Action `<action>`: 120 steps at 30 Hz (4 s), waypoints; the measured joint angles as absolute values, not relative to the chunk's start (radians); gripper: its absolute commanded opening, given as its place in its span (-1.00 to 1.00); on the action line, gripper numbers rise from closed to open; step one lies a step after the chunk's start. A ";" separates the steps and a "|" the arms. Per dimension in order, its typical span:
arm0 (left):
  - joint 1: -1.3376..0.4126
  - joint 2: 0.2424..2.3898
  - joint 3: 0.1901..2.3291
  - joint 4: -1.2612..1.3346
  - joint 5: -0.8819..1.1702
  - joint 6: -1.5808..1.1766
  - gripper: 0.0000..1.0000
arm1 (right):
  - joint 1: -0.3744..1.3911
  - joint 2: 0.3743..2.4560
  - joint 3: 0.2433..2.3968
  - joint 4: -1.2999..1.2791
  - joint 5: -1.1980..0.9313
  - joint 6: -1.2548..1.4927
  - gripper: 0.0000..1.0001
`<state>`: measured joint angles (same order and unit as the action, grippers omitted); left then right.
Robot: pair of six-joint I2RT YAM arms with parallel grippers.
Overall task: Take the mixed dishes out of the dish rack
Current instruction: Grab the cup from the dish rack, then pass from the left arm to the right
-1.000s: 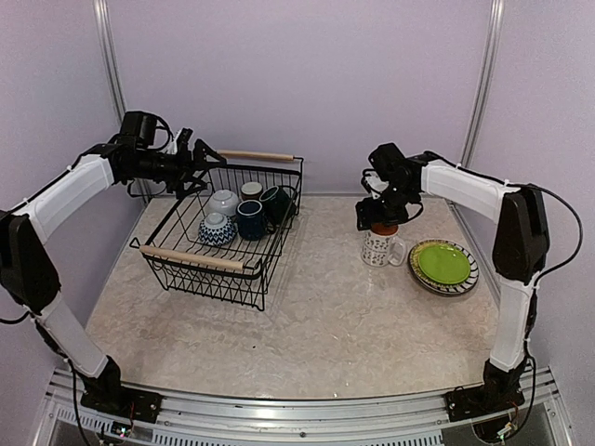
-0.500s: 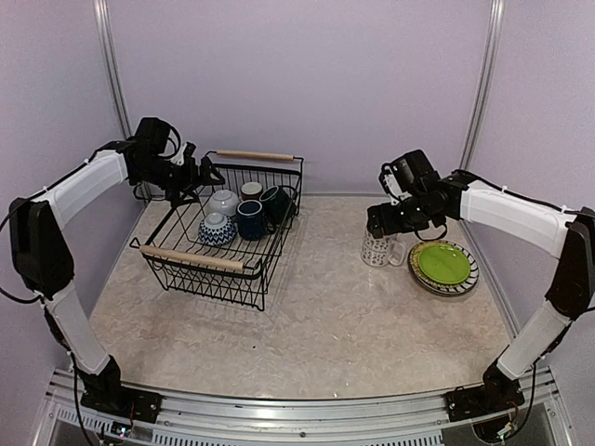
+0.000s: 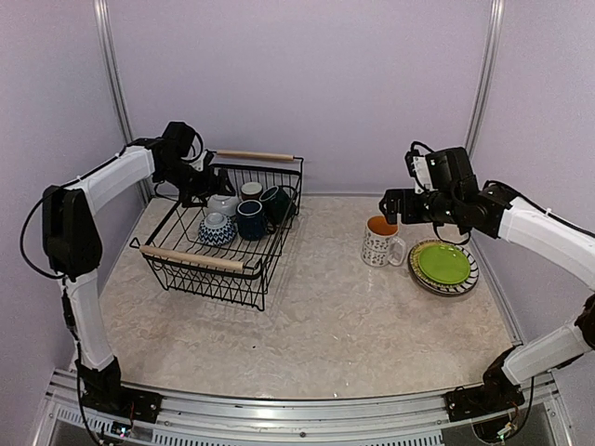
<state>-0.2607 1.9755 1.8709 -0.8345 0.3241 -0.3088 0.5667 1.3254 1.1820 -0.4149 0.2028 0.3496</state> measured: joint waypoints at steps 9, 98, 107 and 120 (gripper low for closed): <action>-0.359 2.209 2.160 -0.894 0.249 -0.256 0.98 | 0.567 1.257 1.111 -0.367 0.158 0.361 0.99; -0.353 1.541 1.542 -0.574 0.748 -0.411 -0.46 | 0.773 1.881 1.362 0.562 -0.525 1.021 0.86; -0.315 1.536 1.484 -0.443 0.841 -0.503 -0.47 | 0.792 1.970 1.366 0.891 -0.582 1.272 0.69; -0.316 1.554 1.416 -0.291 0.943 -0.606 -0.48 | 0.796 2.071 1.398 1.139 -0.595 1.502 0.34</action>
